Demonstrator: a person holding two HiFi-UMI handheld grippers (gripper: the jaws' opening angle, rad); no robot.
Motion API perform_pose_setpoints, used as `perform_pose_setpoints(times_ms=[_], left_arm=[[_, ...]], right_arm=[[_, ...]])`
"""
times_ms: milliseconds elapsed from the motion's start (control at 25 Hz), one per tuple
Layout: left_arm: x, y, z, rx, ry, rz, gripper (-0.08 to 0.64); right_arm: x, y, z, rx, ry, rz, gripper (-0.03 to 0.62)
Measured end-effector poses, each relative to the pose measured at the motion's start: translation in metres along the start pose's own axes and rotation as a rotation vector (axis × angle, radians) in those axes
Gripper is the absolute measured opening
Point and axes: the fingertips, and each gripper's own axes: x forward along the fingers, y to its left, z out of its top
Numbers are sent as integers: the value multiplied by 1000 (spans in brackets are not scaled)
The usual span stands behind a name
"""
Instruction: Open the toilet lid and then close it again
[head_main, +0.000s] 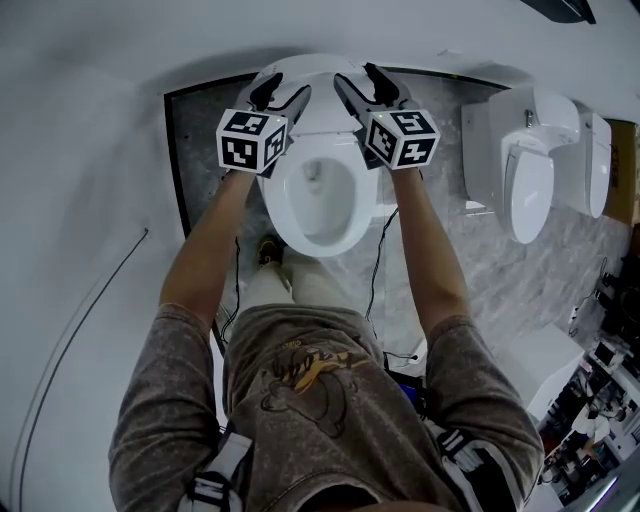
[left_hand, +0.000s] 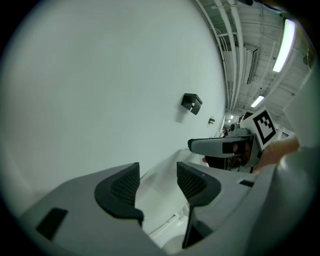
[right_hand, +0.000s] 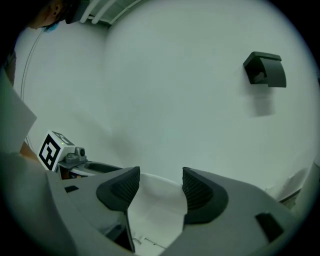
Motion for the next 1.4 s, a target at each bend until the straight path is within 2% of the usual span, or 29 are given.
perform_pose_setpoints(times_ms=[320, 640, 920, 1040, 1200, 1320, 1400], left_arm=[[-2, 1, -4, -42, -6, -26, 225], [-22, -23, -13, -89, 8, -73, 225], [-50, -47, -35, -132, 1, -83, 225], [-59, -59, -43, -113, -4, -90, 225], [-80, -78, -59, -147, 4, -127, 225], [-97, -95, -70, -142, 15, -134, 225], [-105, -109, -84, -167, 37, -145, 225]], right_arm=[[-1, 3, -4, 3, -2, 18, 264], [-33, 15, -11, 29, -9, 14, 264], [-69, 37, -32, 63, -13, -20, 264], [-84, 44, -40, 58, -10, -56, 264], [-110, 60, -54, 84, -4, -101, 264], [-133, 73, -64, 91, 2, -108, 264], [-150, 79, -78, 96, 16, -112, 264]])
